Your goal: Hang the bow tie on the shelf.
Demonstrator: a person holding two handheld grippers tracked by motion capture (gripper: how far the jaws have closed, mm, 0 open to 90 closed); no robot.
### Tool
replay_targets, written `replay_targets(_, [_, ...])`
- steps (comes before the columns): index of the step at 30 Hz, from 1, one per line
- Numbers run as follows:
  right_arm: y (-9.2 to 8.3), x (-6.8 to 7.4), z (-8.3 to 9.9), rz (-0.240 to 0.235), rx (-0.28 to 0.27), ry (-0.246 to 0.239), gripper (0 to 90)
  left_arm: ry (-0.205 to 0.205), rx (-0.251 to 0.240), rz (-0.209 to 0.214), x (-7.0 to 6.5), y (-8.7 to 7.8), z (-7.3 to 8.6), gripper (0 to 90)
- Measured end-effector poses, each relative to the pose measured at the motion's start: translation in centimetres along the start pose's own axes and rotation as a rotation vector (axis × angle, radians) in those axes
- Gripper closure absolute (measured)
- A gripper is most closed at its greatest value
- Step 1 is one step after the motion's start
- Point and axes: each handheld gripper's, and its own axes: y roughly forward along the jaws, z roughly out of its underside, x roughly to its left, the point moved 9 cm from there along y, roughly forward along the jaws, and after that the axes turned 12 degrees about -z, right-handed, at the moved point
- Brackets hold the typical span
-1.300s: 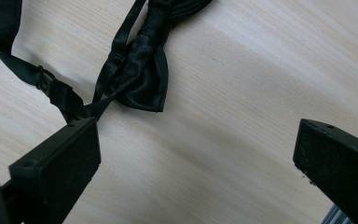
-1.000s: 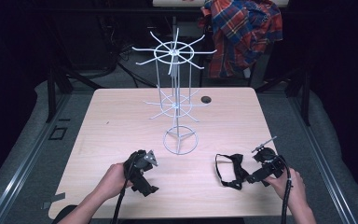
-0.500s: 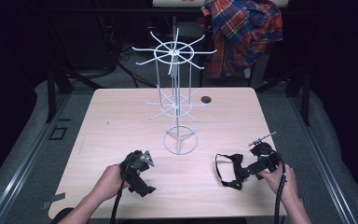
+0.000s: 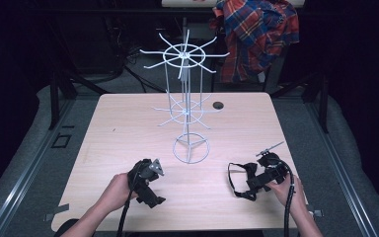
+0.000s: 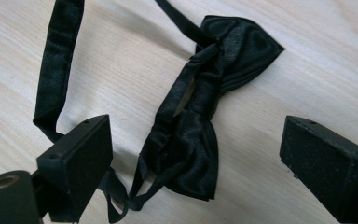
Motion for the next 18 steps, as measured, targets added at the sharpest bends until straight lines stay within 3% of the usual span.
replay_targets(9, [1.0,1.2,-0.3,-0.022,0.032,-0.059,3.6,0.011,0.007,0.000,-0.1,0.0,0.0,0.3])
replay_targets(13, [1.2,1.8,-0.3,-0.023,0.068,-0.072,0.0,0.010,0.009,0.002,-0.1,0.0,0.1,0.3])
replay_targets(15, [1.6,2.3,-0.4,-0.040,0.053,-0.057,0.0,0.011,0.009,0.004,-0.2,0.0,0.1,0.3])
replay_targets(17, [1.7,2.4,-0.3,-0.022,0.078,-0.055,0.0,0.011,0.008,0.006,-0.2,0.0,0.0,0.3])
replay_targets(18, [1.7,2.3,-0.4,-0.011,0.089,-0.082,0.0,0.011,0.008,0.006,-0.2,0.0,0.0,0.3])
